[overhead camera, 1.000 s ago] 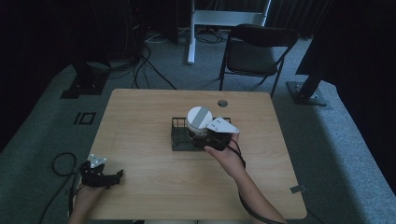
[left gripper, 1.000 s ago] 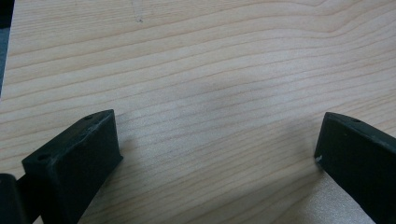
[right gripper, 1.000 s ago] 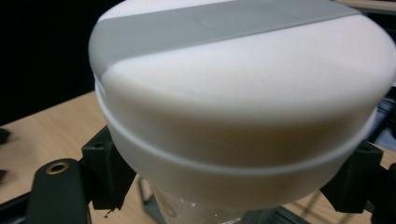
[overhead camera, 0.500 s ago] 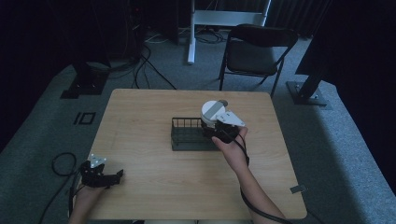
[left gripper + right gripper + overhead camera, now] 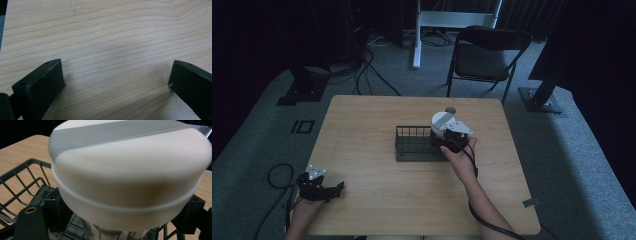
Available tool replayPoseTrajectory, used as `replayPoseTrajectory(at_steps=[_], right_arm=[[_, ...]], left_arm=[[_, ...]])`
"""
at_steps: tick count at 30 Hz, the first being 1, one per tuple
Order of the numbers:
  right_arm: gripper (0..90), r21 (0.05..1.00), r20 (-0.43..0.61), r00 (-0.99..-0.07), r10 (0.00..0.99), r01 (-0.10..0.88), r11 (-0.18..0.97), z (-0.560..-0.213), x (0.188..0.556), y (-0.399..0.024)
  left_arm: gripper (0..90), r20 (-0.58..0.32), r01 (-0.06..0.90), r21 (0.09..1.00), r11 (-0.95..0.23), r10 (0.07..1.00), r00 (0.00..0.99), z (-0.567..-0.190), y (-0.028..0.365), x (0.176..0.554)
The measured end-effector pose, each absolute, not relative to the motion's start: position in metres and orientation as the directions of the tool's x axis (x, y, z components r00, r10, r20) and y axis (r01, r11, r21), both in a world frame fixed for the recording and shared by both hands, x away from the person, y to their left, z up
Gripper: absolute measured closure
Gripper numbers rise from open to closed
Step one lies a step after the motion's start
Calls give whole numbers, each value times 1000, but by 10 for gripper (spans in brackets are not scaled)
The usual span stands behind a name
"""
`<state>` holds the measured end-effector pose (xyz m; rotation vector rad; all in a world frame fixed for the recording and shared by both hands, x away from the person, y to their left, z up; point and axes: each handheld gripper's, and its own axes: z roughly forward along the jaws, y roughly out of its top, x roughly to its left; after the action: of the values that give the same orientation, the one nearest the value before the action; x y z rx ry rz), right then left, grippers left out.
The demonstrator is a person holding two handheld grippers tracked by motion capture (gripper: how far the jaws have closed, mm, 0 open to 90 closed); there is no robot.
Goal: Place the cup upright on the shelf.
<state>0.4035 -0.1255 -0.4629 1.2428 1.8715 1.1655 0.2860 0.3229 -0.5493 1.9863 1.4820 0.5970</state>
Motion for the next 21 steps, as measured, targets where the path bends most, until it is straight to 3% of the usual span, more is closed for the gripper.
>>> replayPoseTrajectory(at_steps=[21], right_arm=[[184, 867, -20, -402, 916, 449, 216, -475, 409, -116]], left_arm=[[2, 9, 698, 684, -211, 960, 281, -549, 323, 286]])
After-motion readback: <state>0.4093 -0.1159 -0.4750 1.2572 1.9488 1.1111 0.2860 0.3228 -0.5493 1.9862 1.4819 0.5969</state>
